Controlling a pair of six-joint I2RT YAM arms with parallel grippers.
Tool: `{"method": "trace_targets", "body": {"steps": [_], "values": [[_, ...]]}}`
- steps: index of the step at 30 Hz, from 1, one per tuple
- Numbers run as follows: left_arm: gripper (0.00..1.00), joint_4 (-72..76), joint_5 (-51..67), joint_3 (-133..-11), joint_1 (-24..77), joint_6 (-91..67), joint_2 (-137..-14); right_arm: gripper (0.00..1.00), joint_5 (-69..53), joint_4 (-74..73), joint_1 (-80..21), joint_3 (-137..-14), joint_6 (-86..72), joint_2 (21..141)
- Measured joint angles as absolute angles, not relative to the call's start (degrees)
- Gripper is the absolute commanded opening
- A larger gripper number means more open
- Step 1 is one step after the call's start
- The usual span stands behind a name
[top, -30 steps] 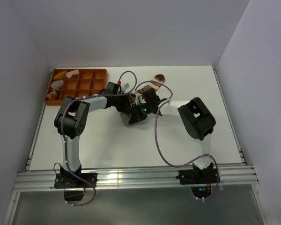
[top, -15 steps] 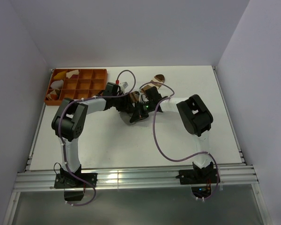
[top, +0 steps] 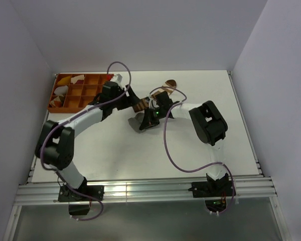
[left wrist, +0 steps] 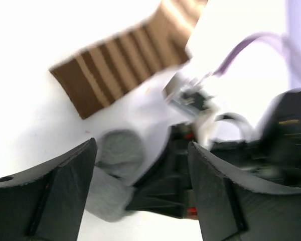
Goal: Roll the socks
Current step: Roll the sock at the center of the board.
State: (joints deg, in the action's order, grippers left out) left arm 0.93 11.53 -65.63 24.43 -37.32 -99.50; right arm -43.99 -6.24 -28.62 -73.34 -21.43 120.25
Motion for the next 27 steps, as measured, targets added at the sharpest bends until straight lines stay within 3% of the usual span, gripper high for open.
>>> {"method": "trace_targets", "body": {"steps": [9,15,27], "values": [[0.69,2.2,-2.7,-48.9,24.7,-53.9,-79.9,0.00,-42.5,-7.7,-28.6,-74.3,-21.4,120.2],[0.68,2.6,-3.4,-39.1,26.4,-59.7,-83.0,0.00,-42.0,-8.6,-28.6,-75.0,-21.3,120.4],[0.67,15.4,-2.9,-38.6,28.2,-62.9,-90.7,0.00,-40.9,-9.7,-28.9,-75.8,-20.9,120.4]]}}
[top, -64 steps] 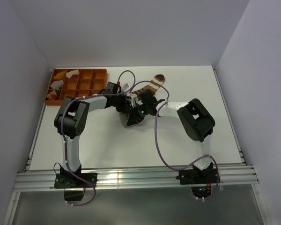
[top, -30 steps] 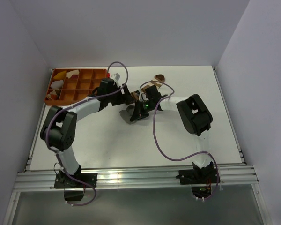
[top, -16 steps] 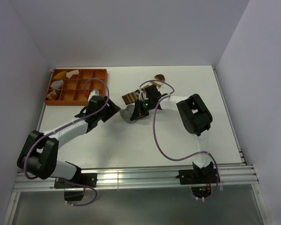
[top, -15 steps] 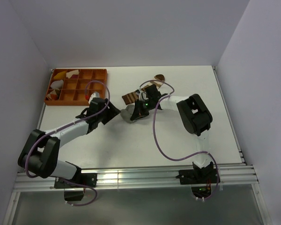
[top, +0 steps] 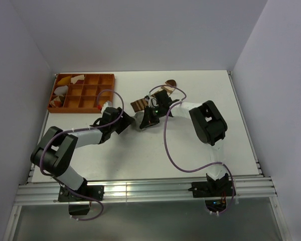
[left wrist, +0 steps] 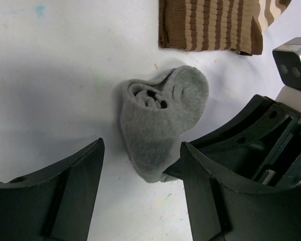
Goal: Roll the socks
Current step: Roll the sock at the center of the board.
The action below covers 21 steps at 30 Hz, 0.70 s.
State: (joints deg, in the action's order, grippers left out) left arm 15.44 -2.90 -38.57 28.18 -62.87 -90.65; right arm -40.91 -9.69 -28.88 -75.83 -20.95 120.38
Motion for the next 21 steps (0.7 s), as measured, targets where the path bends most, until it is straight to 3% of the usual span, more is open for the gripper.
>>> {"method": "trace_targets", "body": {"steps": [12,15,21], "values": [[0.64,24.7,2.2,-38.6,28.2,-64.3,-97.5,0.00,-41.6,-5.0,-29.3,-74.5,-21.6,120.4],[0.56,25.0,3.3,-38.6,28.3,-64.4,-97.8,0.00,-41.6,-3.5,-29.5,-74.4,-21.8,120.4],[0.16,24.4,3.4,-38.6,28.4,-64.2,-98.0,0.00,-41.6,-1.0,-30.2,-73.1,-22.1,120.4]]}}
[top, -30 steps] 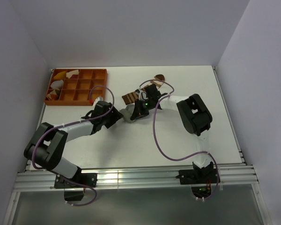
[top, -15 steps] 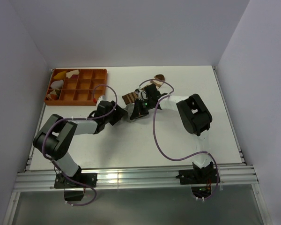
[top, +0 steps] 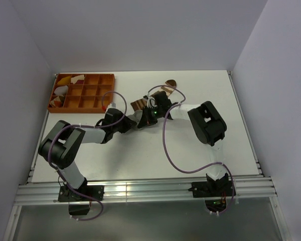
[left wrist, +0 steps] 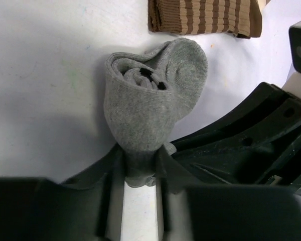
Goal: Roll the socks
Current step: Roll the sock at the center of the board.
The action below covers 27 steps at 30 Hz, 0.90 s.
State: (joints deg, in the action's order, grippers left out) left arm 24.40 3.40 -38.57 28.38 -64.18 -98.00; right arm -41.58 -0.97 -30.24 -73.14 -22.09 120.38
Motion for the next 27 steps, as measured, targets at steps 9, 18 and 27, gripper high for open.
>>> {"method": "trace_targets", "body": {"steps": [9,18,27], "values": [[0.00,20.7,3.4,-40.8,28.6,-63.6,-98.0,0.38,-36.9,2.9,-31.2,-68.1,-22.0,116.3],[0.00,8.1,2.9,-47.0,28.6,-59.4,-97.6,0.47,-27.2,3.4,-31.4,-61.7,-20.2,104.4],[0.00,0.9,2.7,-49.2,28.2,-55.8,-96.4,0.51,-13.9,2.7,-31.5,-64.3,-22.5,104.4]]}}
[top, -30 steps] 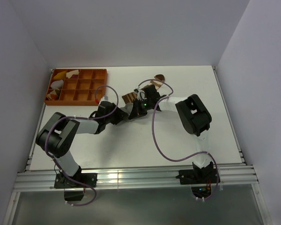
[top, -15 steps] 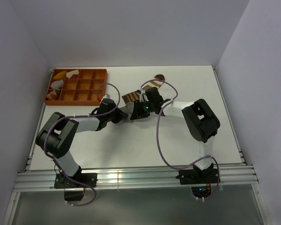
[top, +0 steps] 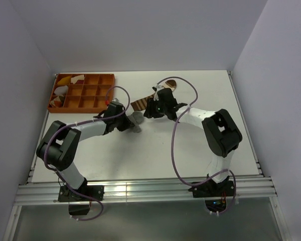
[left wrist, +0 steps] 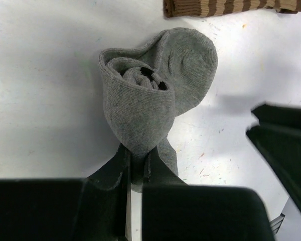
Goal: Roll the socks
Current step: Roll the sock at the center of the board.
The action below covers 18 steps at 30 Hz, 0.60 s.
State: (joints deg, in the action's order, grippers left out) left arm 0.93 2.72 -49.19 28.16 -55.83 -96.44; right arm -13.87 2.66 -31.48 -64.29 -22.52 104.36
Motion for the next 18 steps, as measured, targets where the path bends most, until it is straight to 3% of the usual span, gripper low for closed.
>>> {"method": "trace_targets", "body": {"steps": [14,18], "values": [[0.00,0.1,4.3,-49.2,27.0,-53.8,-96.2,0.56,-17.4,4.6,-31.5,-71.1,-27.9,116.7],[0.00,-0.3,4.8,-49.2,26.5,-53.5,-96.1,0.51,-19.7,7.0,-31.5,-72.5,-28.9,118.6]]}}
